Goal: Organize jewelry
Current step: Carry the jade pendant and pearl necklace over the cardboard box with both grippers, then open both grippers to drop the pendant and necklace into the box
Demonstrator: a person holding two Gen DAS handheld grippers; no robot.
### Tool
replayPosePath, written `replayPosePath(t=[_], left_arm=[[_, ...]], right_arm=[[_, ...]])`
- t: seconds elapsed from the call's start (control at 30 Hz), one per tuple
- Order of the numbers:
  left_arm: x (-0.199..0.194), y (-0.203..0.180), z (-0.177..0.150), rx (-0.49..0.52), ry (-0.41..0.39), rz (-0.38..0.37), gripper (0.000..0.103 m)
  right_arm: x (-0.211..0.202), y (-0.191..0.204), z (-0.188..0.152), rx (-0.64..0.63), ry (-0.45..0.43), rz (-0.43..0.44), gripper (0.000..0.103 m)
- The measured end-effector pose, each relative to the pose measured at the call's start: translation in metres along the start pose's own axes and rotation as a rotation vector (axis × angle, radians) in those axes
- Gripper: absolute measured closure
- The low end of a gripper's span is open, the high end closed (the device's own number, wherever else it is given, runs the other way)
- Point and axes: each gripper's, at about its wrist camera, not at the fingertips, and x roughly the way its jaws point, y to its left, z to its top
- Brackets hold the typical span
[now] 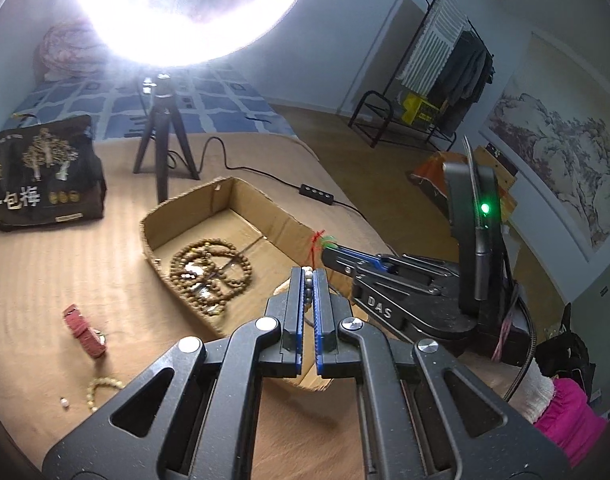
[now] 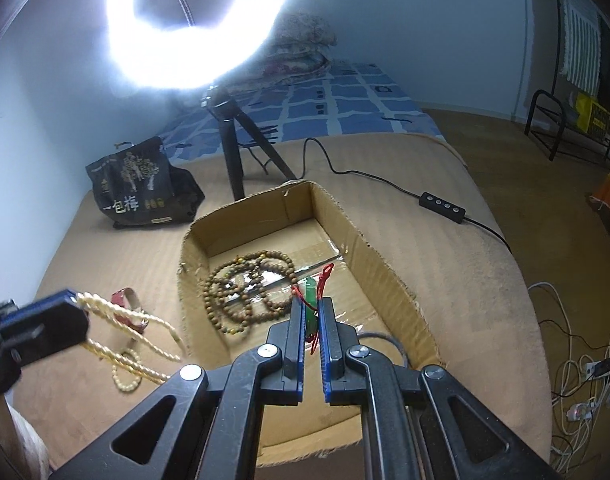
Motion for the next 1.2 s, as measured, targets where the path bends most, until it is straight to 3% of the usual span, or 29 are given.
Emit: replayPosePath(t=[0.3,0.33,0.43,0.5,0.93,1.07,1.2], left_arm=[[0.034,-0.001,-0.004,0.002,0.065,0.007,0.101],[0.036,0.001,-0.005,-0.002,0.073,0.019,0.101],[0.04,0.005,-0.007,-0.005,0.087,0.034,0.101],[0.04,0.006,-0.008,-0.003,0.087,0.043,0.101],[0.022,0.011,-0.009,0.03,0.067,0.09,0.101],[0.007,0.018,-0.008,0.027,0.05,0.11,0.1],[-0.009,0.03,-0.009,0.021,0.042,0.123,0.094]], right_arm=[[0.023,-0.009,0.001,-0.001,0.028,0.007,0.099],[0.025,-0.009,0.001,-0.002,0.03,0.004,0.097],[0.028,-0.012,0.002,0.016,0.029,-0.011,0.073],[0.029,-0.016,0.002,0.04,0.027,-0.002,0.073],[0.015,-0.016,0.0,0.037,0.011,-0.037,0.072],[0.005,-0.011,-0.001,0.04,-0.003,-0.045,0.061],[-0.006,-0.006,-0.004,0.041,-0.018,-0.046,0.057]])
